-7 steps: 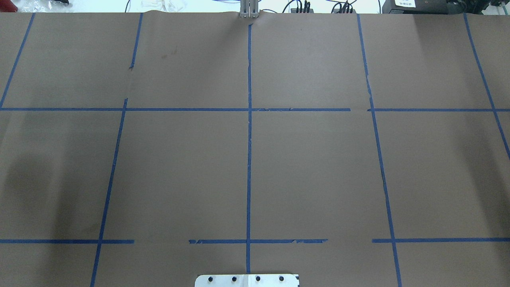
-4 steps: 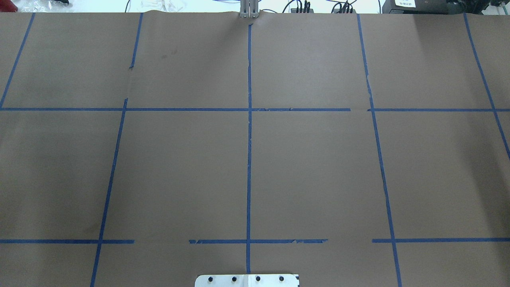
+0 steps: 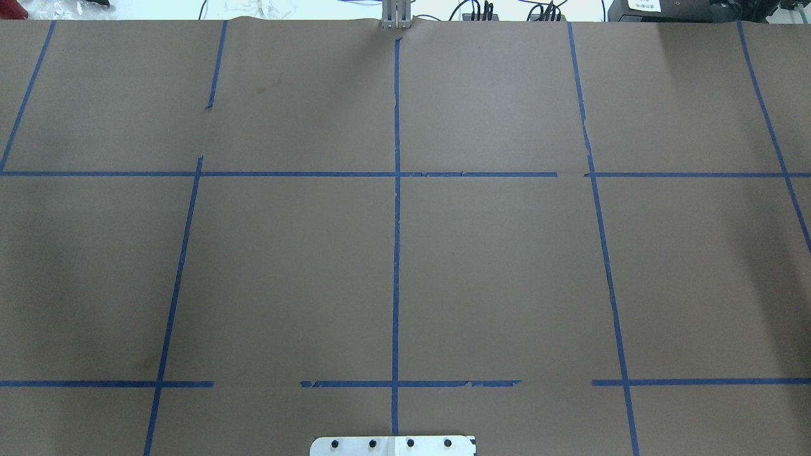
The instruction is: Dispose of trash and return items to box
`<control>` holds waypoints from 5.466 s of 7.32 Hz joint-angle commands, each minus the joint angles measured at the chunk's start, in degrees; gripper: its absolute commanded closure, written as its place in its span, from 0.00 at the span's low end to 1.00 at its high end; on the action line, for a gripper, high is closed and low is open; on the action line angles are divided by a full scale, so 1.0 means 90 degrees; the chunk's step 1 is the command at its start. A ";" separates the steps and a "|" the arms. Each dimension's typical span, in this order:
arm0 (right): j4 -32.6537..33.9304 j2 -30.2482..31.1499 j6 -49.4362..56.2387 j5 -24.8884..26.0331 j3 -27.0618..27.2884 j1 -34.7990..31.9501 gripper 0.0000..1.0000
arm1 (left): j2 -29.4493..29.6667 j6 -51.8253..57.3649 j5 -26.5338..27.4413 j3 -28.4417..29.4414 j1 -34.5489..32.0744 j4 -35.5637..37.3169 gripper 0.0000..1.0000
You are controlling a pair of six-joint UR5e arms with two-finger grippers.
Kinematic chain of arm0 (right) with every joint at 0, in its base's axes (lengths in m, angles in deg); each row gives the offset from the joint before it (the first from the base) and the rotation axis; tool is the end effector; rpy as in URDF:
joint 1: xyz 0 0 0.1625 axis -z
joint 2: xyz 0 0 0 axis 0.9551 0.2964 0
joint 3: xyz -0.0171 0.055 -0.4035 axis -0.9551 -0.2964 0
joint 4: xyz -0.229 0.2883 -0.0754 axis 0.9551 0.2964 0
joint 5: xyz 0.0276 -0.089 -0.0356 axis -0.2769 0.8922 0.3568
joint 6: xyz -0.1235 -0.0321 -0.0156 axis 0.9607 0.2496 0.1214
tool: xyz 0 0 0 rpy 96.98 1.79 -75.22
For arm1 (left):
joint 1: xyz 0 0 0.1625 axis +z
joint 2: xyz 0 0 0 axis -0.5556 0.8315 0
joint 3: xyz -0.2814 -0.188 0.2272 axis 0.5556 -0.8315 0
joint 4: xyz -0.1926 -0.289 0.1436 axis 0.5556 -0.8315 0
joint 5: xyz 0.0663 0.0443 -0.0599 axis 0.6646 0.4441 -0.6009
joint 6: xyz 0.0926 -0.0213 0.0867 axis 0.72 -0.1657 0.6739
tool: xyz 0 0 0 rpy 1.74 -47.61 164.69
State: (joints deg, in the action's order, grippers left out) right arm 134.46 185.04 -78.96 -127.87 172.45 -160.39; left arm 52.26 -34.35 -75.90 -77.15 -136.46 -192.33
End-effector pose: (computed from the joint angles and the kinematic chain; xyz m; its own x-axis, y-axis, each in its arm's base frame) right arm 0.0263 -0.3764 0.6282 0.6948 -0.0358 0.7183 -0.0596 0.9925 0.1071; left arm -0.1284 -0.3653 0.8216 0.7390 0.1428 -0.6584 -0.0151 0.9805 0.1958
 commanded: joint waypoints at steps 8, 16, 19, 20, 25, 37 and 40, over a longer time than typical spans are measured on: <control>-0.0006 -0.0018 0.0016 0.0008 0.0014 0.0000 0.00 | 0.0041 -0.0992 0.0415 -0.1918 -0.0140 0.0079 0.00; -0.0006 -0.0028 0.0025 0.0027 0.0005 0.0000 0.00 | 0.0068 -0.1789 0.0170 -0.3311 0.1334 0.1109 0.00; -0.0006 -0.0008 0.0025 0.0018 -0.0005 0.0000 0.00 | 0.0059 -0.1790 0.0141 -0.3477 0.1334 0.2506 0.00; -0.0015 -0.0018 0.0064 0.0018 -0.0082 0.0000 0.00 | 0.0059 -0.1790 0.0015 -0.3497 0.1334 0.2781 0.00; -0.0016 -0.0067 0.0084 0.0008 -0.0386 0.0000 0.00 | 0.0156 -0.1780 -0.0113 -0.3283 0.1324 0.2794 0.00; 0.0014 -0.0750 0.0006 -0.0441 -0.0767 -0.0019 0.00 | 0.0147 -0.1761 -0.0113 -0.3273 0.1324 0.2784 0.00; 0.0004 -0.0741 0.0015 -0.0441 -0.0767 -0.0019 0.00 | 0.0147 -0.1751 -0.0113 -0.3273 0.1324 0.2774 0.00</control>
State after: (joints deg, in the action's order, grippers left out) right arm 134.53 178.34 -78.89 -131.83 165.55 -160.56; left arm 53.58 -50.12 -76.92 -106.61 -124.54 -167.35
